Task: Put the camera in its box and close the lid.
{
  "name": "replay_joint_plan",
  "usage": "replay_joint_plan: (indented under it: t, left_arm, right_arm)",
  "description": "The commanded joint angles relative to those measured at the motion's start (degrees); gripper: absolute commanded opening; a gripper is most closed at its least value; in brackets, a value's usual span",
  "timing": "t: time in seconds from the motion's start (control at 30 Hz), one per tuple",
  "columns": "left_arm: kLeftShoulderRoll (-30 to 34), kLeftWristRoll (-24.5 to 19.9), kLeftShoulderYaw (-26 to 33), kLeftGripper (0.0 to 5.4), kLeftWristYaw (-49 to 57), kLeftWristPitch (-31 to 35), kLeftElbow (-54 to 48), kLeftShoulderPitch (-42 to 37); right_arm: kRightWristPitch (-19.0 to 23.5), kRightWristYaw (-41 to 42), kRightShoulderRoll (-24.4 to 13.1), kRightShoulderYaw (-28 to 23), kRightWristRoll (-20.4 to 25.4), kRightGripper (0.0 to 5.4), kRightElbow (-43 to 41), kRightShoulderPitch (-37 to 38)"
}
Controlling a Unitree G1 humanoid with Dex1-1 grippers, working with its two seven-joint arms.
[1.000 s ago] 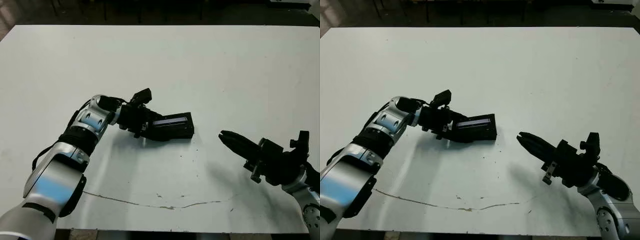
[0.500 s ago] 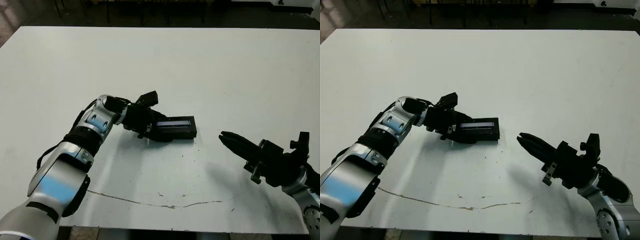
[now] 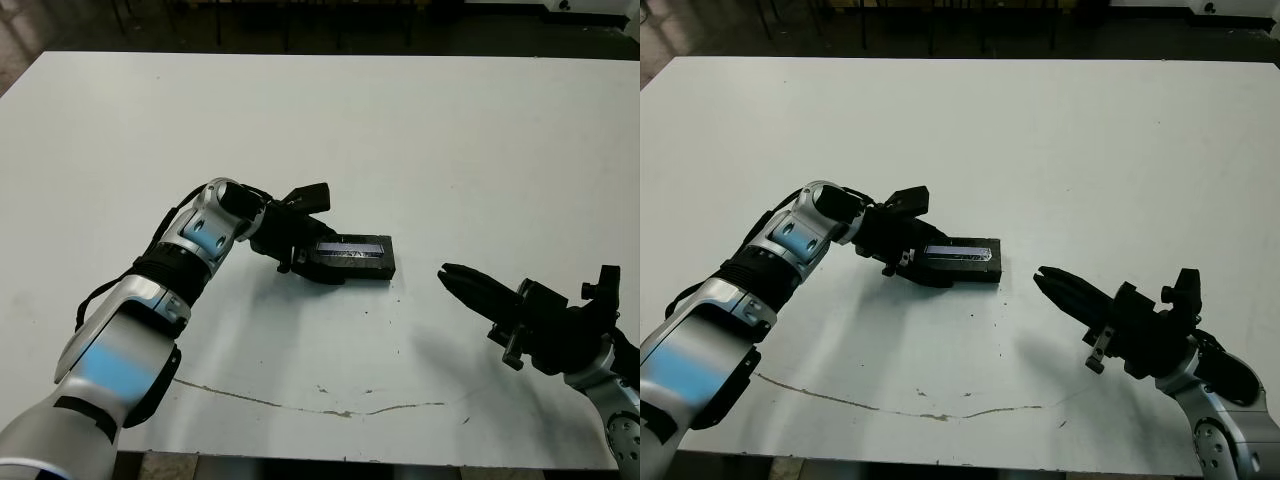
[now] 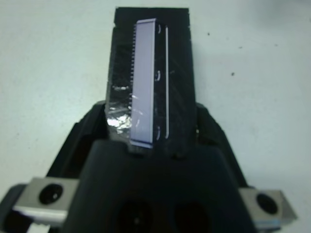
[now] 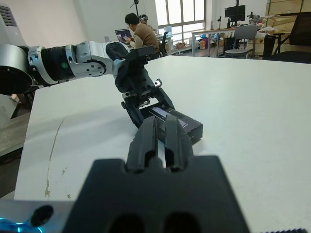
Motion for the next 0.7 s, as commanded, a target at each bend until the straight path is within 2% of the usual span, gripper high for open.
replay_joint_plan:
  t: [0.03, 0.13, 0.43, 0.7]
  left_arm:
    - [-1.7, 5.3, -5.4, 3.31, -0.4, -2.2, 3.0, 2.9]
    - [-0.9, 5.8, -5.5, 3.88, -0.5, -5.6, 5.2, 2.9]
    - [2.0, 4.3, -2.9, 5.39, 0.7, -9.0, 9.2, 4.4]
    - [6.1, 4.4, -2.0, 5.39, 1.6, -15.3, 9.2, 6.8]
  right_arm:
    - [-0.1, 0.1, -0.1, 0.1, -0.8, 0.0, 0.3, 0.4]
    - [-0.3, 0.1, 0.1, 0.1, -0.8, 0.0, 0.4, 0.4]
    - [1.0, -1.3, -0.3, 0.0, -0.6, 0.0, -1.3, 1.0]
    - [0.4, -1.7, -0.4, 0.0, -0.9, 0.0, -2.4, 1.0]
